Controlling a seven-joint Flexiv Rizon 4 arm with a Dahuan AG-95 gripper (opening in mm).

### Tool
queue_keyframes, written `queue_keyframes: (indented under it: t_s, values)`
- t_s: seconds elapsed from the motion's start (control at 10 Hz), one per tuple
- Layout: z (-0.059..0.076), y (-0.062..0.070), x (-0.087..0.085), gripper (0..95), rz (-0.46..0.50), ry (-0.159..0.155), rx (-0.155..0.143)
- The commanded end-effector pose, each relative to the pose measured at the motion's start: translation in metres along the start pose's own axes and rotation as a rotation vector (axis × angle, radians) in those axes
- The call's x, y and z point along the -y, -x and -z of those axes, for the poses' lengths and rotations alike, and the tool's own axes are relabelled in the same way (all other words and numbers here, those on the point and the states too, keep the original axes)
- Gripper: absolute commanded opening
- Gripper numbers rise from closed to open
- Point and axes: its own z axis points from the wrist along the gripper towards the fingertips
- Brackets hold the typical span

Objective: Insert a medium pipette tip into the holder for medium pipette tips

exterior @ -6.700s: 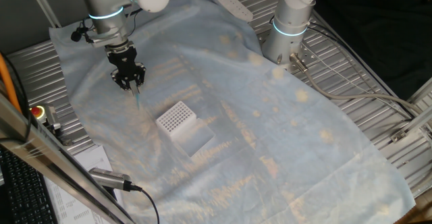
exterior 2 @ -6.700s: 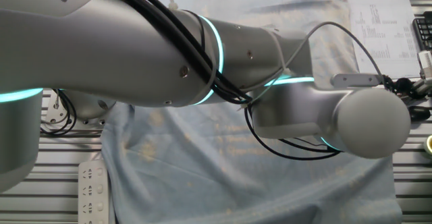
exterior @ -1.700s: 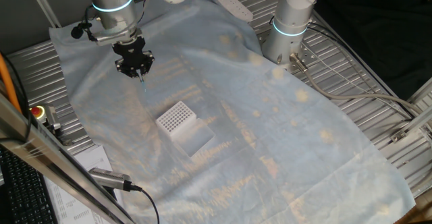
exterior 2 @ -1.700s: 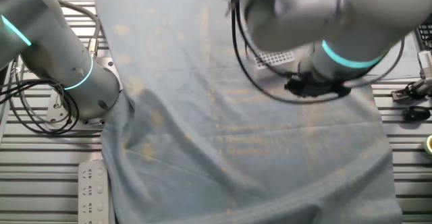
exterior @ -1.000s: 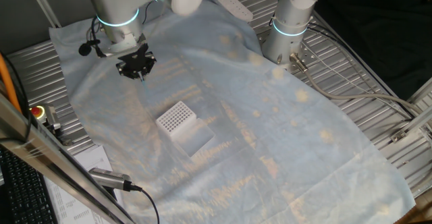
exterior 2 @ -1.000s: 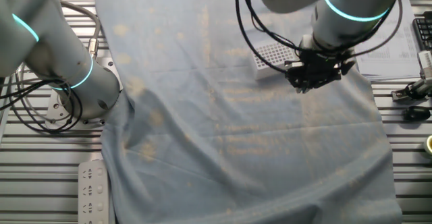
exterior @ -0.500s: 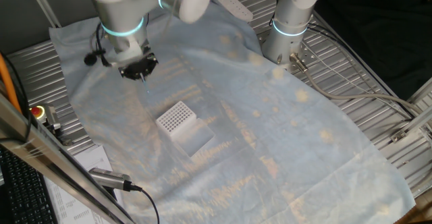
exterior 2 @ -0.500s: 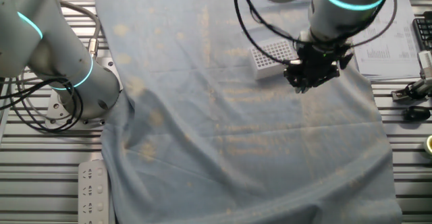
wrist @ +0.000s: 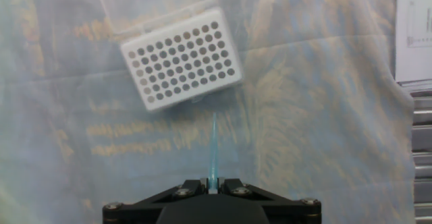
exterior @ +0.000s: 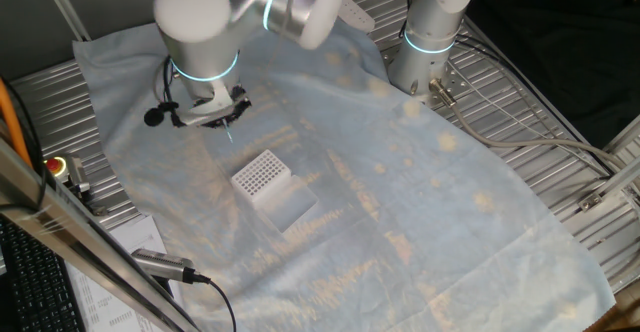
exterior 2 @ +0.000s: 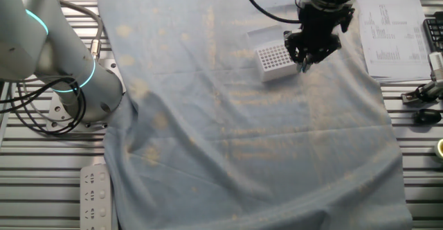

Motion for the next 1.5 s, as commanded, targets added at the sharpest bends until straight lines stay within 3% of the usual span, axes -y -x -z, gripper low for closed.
queue_keyframes:
  t_s: [0.1,0.3,0.6,0.9,1.0,1.1,1.5]
  values:
    - [-0.004,-0.001,-0.007,0.0,0.031,-0.001,-0.046]
    - [-0.004,-0.001,-0.007,0.0,0.056,0.000,-0.052]
    - [-0.004,0.008,-0.007,0.0,0.031,0.002,-0.028]
    - [-0.003,0.031,-0.008,0.0,0.030,0.004,-0.069]
    - [-0.001,0.037,-0.009,0.0,0.051,0.003,-0.095]
    - [0.000,0.041,-0.010,0.0,0.056,0.003,-0.118]
    - [-0.008,0.041,-0.006,0.0,0.076,-0.007,-0.146]
